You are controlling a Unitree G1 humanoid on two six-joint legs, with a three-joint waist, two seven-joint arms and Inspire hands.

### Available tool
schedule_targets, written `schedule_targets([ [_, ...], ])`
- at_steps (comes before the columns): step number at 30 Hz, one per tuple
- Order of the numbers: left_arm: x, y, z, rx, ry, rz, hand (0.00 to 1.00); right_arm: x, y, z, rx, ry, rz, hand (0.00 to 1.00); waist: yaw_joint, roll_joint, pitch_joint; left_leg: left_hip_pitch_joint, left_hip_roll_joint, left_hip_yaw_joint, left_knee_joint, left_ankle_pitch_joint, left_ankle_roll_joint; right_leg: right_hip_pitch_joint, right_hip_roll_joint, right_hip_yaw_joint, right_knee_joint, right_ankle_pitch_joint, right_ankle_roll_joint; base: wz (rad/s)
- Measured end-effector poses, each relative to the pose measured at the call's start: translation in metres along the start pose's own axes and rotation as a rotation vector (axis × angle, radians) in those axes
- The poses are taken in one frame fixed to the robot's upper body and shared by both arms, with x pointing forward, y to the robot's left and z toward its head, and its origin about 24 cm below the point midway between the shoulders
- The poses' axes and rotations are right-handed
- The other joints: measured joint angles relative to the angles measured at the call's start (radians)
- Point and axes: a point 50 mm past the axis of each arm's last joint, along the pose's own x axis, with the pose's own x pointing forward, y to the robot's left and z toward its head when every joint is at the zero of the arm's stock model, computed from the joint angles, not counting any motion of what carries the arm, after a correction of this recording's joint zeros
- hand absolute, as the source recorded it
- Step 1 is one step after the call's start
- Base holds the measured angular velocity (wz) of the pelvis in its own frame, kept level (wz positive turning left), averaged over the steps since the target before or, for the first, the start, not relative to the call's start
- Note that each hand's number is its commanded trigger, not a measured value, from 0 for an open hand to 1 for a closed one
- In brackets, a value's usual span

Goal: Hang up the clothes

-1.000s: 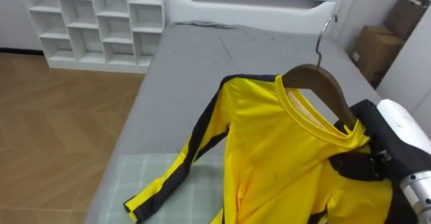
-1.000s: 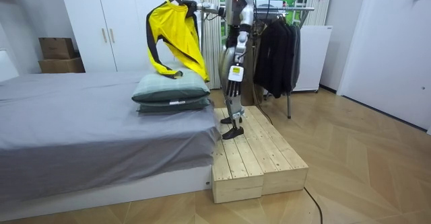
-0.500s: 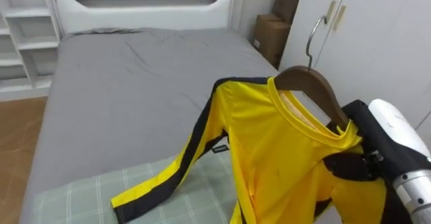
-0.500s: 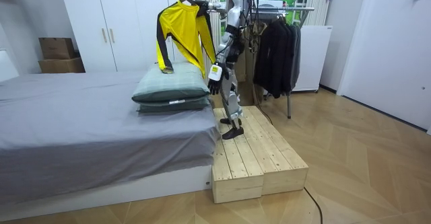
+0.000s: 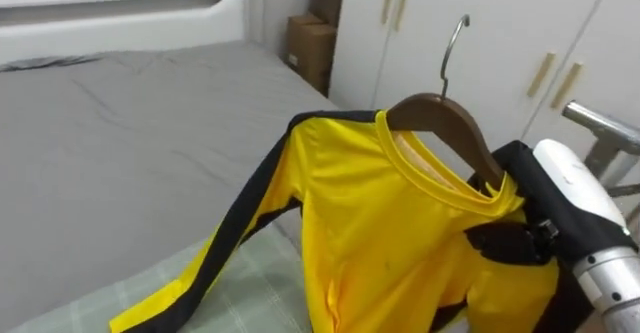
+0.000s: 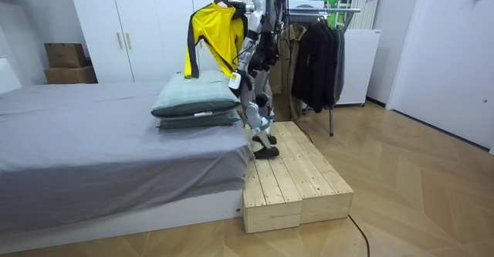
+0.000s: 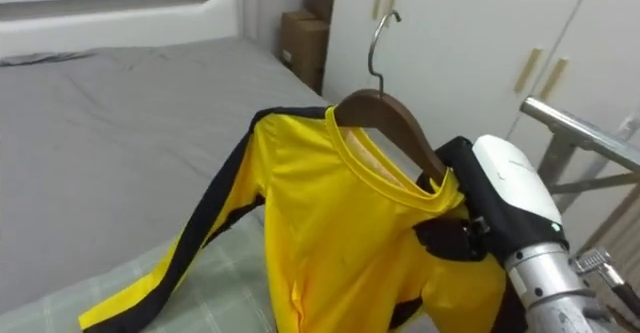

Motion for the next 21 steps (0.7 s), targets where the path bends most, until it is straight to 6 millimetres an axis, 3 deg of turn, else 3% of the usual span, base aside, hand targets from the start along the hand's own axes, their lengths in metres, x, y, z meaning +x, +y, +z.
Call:
schedule_targets([
  [1,0.000,0.000,0.000,-0.006,0.002,0.001,0.00,0.001,0.000,0.000,0.000,-0.002,-0.004,1.00,0.002,0.007,0.0001,-0.013,-0.004,-0.022,-0.027,0.025,0.004,-0.009,0.009,0.011,-0.001,0.005,0.001,-1.03],
  [2,0.000,0.000,-0.003,-0.014,0.015,0.003,0.00,0.002,0.002,0.001,0.007,-0.006,-0.001,1.00,0.005,0.009,-0.0016,-0.014,-0.004,-0.028,-0.028,0.047,0.026,-0.017,0.021,0.038,-0.002,0.010,0.004,-0.78],
  [6,0.000,-0.001,-0.007,-0.029,0.044,0.006,0.00,0.002,0.000,0.003,-0.008,-0.019,-0.032,1.00,-0.021,0.009,0.0002,-0.013,0.002,0.022,-0.048,0.039,0.037,-0.031,0.030,0.080,-0.042,0.036,0.020,-0.47],
  [13,0.000,-0.001,-0.012,-0.056,0.081,0.008,0.00,0.002,-0.003,0.007,-0.013,-0.036,-0.059,1.00,-0.054,0.011,0.0012,-0.013,0.004,0.075,-0.064,0.040,0.040,-0.056,0.039,0.120,-0.042,0.042,0.022,-0.19],
  [17,-0.001,-0.002,-0.018,-0.077,0.120,0.003,0.00,0.002,-0.003,0.007,-0.011,-0.025,-0.059,1.00,-0.043,0.020,0.0029,0.022,0.033,0.169,-0.106,0.042,0.035,-0.064,0.055,0.162,-0.056,0.060,0.021,-0.57],
  [18,-0.001,-0.006,-0.023,-0.086,0.144,-0.010,0.00,0.002,-0.002,0.007,-0.007,-0.024,-0.059,1.00,-0.034,0.022,0.0029,0.044,0.042,0.225,-0.121,0.043,0.031,-0.076,0.047,0.120,-0.057,0.067,0.017,-0.89],
  [19,-0.001,-0.008,-0.026,-0.092,0.158,-0.017,0.00,0.002,-0.001,0.007,-0.006,-0.023,-0.059,1.00,-0.031,0.025,0.0032,0.053,0.050,0.250,-0.126,0.043,0.026,-0.083,0.038,0.074,-0.062,0.074,0.013,-1.12],
  [20,-0.002,-0.010,-0.030,-0.098,0.180,-0.025,0.00,0.002,0.000,0.007,-0.004,-0.016,-0.060,1.00,-0.024,0.028,0.0023,0.063,0.059,0.293,-0.130,0.039,0.020,-0.096,0.019,-0.016,-0.072,0.081,0.007,-1.02],
  [21,-0.002,-0.010,-0.031,-0.107,0.187,-0.025,0.00,0.002,0.000,0.005,-0.002,-0.003,-0.063,1.00,-0.023,0.031,0.0042,0.066,0.067,0.325,-0.129,0.036,0.014,-0.112,0.004,-0.078,-0.074,0.083,0.008,-0.93],
])
